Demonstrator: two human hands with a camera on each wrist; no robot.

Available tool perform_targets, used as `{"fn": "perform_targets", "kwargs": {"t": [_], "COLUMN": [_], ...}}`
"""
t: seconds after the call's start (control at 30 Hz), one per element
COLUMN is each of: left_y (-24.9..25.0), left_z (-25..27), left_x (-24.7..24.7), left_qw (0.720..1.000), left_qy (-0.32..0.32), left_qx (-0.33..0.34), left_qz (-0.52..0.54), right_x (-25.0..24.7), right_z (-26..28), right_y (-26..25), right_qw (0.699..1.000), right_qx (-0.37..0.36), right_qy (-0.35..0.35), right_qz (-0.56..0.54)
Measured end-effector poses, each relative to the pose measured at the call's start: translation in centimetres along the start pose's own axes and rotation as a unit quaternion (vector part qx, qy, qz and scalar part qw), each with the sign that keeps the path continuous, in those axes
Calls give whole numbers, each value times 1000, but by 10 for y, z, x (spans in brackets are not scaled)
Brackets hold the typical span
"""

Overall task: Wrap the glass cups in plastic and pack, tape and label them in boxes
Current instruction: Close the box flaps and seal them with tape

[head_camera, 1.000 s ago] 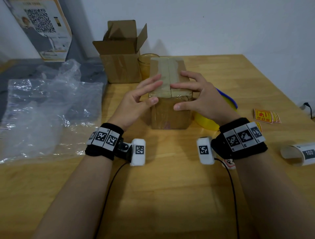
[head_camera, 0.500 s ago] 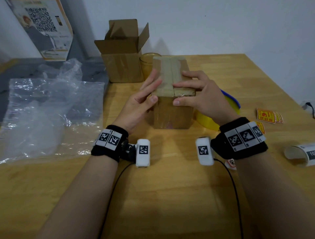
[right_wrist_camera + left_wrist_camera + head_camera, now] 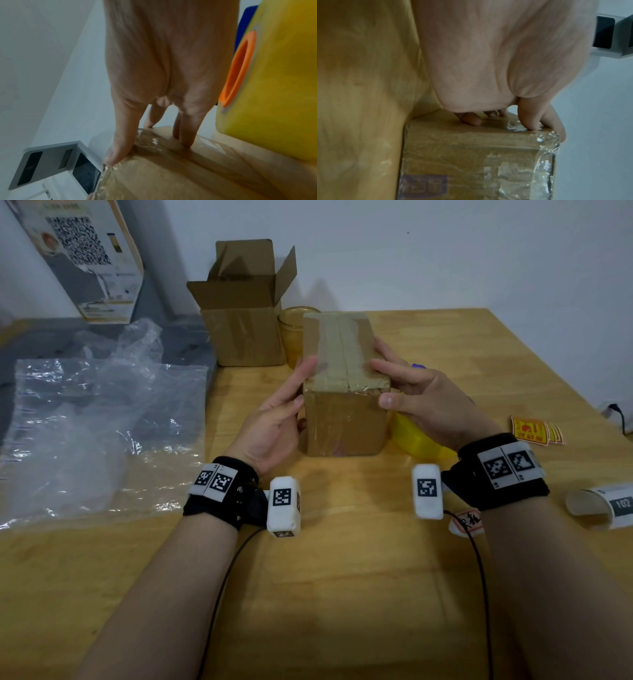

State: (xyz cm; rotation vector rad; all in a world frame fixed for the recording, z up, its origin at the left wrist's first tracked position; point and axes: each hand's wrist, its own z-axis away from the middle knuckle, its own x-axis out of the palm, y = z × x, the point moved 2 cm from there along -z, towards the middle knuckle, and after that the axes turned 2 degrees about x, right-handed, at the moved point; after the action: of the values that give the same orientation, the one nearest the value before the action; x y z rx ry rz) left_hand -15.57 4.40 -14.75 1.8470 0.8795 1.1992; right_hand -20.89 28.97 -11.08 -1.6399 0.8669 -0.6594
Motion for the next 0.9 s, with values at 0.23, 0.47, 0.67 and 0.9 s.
{"fn": "perform_targets", "kwargs": {"t": [0.23,0.47,0.67,0.9], "left_y": [1,4,8,11], "left_z": [-1,-4,-3,4], "left_x": [4,11,17,25], "left_qw": [999,993,987,984], "left_qy": [35,113,157,174], "left_qx": [0,-14,-13,-1], "left_qz": [11,32,14,45], "right_x": [-5,-7,-6,10], "right_z": [3,6,6,3], "right_y": [2,4,4,-10], "right_qw": [999,999,999,996], "right_qx": [2,-1,6,34], "right_qy": [-35,-43,-27,46], "right_qz": [-41,-31,-32,-62]}}
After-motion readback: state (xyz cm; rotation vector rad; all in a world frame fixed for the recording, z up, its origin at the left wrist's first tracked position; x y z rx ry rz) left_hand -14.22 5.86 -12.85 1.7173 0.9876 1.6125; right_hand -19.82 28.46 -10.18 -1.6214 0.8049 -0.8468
